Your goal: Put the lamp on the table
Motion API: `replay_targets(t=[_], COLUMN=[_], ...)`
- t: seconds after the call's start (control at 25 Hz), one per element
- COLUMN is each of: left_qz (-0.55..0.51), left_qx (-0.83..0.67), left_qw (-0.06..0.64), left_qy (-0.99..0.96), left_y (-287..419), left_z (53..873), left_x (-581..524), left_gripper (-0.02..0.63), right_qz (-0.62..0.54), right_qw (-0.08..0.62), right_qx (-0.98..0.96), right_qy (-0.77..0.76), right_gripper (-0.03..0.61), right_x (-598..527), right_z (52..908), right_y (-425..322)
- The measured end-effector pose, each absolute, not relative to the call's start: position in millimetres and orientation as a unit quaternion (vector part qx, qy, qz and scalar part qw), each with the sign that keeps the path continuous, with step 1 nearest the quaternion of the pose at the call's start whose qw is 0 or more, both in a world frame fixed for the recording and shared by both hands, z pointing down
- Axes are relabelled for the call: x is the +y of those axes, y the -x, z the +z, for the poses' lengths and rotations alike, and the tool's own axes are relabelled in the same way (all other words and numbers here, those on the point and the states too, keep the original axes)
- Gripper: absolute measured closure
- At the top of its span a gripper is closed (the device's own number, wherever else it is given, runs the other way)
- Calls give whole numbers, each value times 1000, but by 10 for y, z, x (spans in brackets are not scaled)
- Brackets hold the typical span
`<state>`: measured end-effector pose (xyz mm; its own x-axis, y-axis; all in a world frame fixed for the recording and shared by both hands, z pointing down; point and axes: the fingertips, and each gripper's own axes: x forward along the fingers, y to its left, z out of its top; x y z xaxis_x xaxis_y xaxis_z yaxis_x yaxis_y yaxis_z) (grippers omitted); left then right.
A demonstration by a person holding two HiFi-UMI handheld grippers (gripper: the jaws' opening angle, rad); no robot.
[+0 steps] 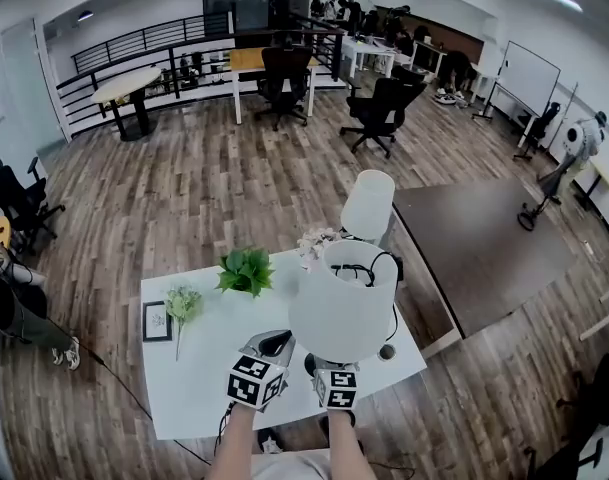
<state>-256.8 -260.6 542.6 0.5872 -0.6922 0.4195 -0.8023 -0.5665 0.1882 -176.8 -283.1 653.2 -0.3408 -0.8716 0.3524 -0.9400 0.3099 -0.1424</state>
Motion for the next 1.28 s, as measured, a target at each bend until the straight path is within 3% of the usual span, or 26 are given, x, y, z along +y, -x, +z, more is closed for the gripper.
replay_targets(t=[0.48, 0.76, 1.28], left_qz=[177, 229, 263], left_qx=[-365, -338, -310], left_qw=[190, 142, 110], left_qy=[-894, -902, -907], left_y=[2508, 2520, 2587], left_z=[5775, 5896, 5999], left_x=[-2269, -2426, -2782], left_gripper=[614, 614, 614], right_qz=[169, 166, 144], right_qw=[104, 96, 113], right_qx=[-756, -746, -776], right_qy=[-624, -638, -604], right_gripper=[414, 414, 414], right_x=[-2451, -2780, -3199], right_z=[6823, 6888, 7103], right_y=[1539, 1391, 1955])
